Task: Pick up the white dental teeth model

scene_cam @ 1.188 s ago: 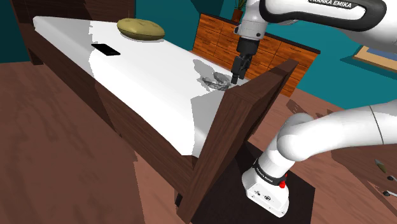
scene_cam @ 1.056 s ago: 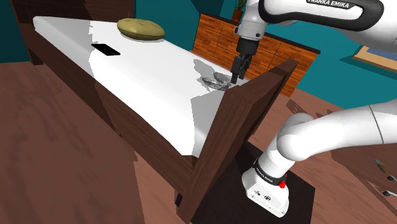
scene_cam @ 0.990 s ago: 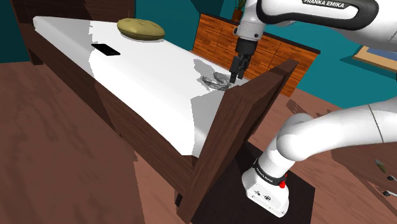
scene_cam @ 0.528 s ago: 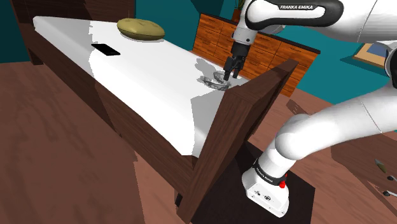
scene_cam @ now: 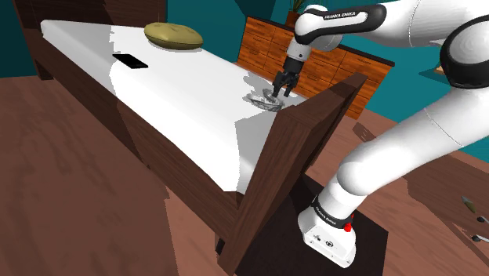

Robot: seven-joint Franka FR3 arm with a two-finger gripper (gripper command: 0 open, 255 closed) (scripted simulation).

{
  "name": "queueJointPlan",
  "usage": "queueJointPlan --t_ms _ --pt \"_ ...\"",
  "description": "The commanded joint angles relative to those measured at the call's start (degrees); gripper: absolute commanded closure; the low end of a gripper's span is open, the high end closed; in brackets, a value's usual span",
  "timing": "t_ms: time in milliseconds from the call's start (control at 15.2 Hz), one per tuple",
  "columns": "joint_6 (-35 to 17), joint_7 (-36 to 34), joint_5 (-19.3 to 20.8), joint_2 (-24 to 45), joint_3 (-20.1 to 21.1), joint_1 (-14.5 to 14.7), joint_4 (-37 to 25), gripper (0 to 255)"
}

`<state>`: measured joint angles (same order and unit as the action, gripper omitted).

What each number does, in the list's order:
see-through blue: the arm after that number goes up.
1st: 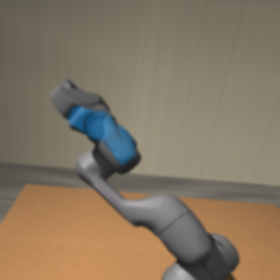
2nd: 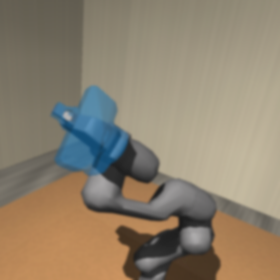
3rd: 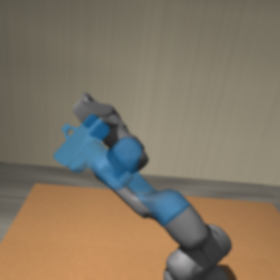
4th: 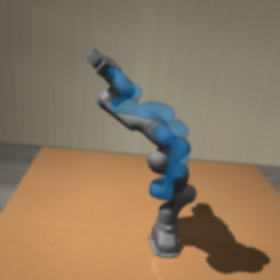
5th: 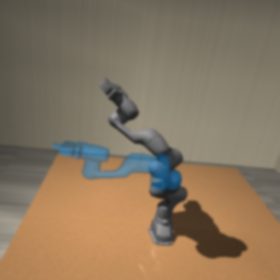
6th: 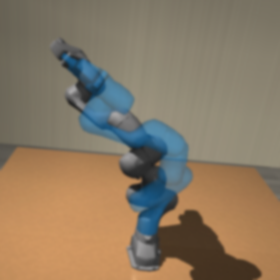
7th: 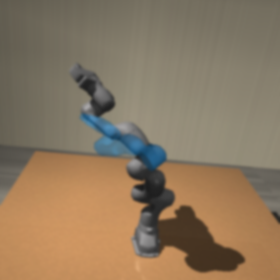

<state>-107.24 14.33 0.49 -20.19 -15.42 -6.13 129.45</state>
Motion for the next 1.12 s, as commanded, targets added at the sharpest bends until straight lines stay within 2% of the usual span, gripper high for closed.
queueJointPlan --t_ms 0,528,1056 --pt "-2.0 1.4 -1.3 3.8 -1.9 -0.5 -2.3 0" --pt "-7.1 8.3 -9.6 18.6 -8.5 -3.2 -12.1 0" --pt "-12.6 10.1 -11.3 21.1 -8.5 -3.4 -8.7 0"
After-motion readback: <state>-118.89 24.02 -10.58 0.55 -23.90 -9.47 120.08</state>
